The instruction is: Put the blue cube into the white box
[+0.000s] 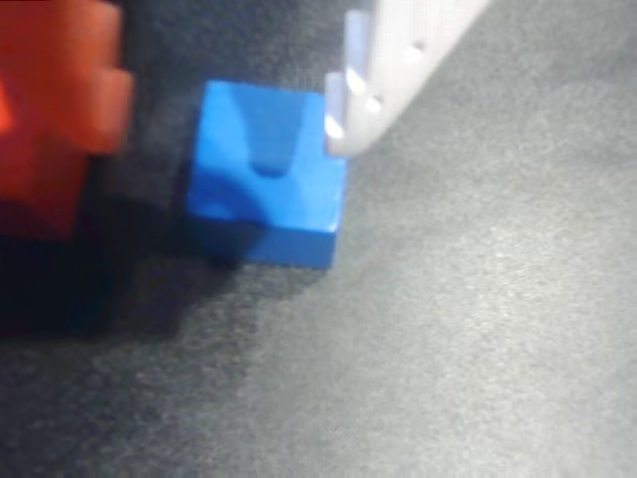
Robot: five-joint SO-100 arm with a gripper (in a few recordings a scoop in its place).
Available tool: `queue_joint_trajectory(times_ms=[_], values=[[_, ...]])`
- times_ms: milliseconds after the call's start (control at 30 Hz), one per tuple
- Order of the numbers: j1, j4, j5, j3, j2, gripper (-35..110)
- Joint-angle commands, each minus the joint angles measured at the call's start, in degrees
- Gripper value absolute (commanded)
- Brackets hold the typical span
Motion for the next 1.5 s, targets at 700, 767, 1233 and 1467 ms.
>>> queue_joint_trajectory(times_ms=[700,767,1233,1467], values=[[-2.7,-8.5,0.6,5.4,-3.7,28],[-2.7,-9.4,0.6,6.3,-3.3,28],[-3.9,-10.6,1.1,10.3,-3.3,29],[-3.9,-10.8,0.9,11.3,-3.6,29]])
